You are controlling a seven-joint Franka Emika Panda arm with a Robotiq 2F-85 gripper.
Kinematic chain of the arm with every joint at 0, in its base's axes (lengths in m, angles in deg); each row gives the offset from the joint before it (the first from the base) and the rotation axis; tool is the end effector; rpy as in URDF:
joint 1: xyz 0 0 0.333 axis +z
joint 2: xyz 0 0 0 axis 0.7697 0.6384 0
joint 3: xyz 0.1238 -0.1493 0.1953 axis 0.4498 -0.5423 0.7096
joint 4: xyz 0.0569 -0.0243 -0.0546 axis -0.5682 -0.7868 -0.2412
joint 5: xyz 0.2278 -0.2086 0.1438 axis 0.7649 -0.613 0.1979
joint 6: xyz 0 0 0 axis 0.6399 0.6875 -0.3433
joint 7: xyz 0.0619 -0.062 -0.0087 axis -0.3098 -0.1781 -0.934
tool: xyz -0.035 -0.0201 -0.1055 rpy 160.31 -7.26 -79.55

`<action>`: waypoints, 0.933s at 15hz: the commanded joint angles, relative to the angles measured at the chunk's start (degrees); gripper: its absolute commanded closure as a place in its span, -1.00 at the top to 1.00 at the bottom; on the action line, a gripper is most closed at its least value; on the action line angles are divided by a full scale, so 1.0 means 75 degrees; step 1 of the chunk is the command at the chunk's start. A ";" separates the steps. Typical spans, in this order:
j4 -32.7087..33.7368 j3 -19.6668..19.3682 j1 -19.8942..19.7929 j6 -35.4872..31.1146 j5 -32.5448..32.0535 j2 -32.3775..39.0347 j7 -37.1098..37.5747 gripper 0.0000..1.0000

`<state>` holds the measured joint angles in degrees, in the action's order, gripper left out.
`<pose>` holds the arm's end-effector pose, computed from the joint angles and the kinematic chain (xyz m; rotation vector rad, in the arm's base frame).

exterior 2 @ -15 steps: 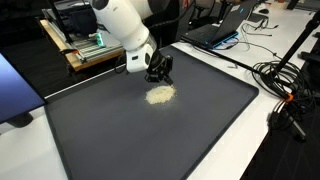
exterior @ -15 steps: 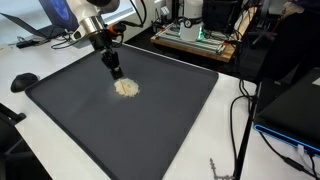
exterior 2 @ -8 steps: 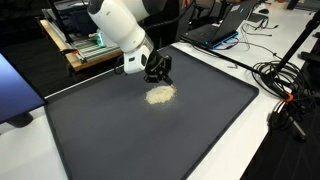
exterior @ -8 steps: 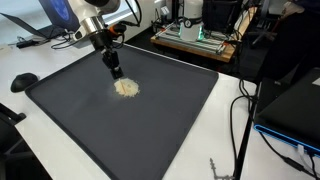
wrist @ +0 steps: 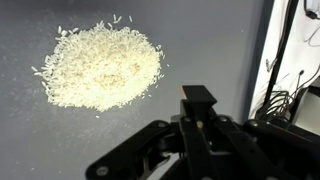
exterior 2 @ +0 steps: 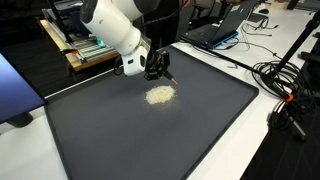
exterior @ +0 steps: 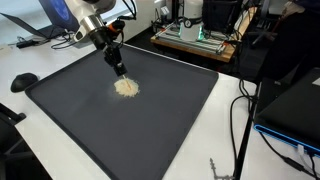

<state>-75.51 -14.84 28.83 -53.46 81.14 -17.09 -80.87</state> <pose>0.5380 -0.1275 0.2265 -2.4707 0.1050 -0.1668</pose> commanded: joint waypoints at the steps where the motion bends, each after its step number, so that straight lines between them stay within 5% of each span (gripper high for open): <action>1: 0.0239 -0.0323 -0.0091 0.0671 0.0659 0.0172 -0.0539 -0.94; 14: -0.0094 -0.1421 -0.0233 0.1804 0.3199 0.0705 -0.1936 -0.94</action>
<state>-75.04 -23.79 26.39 -40.78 101.34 -11.90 -93.93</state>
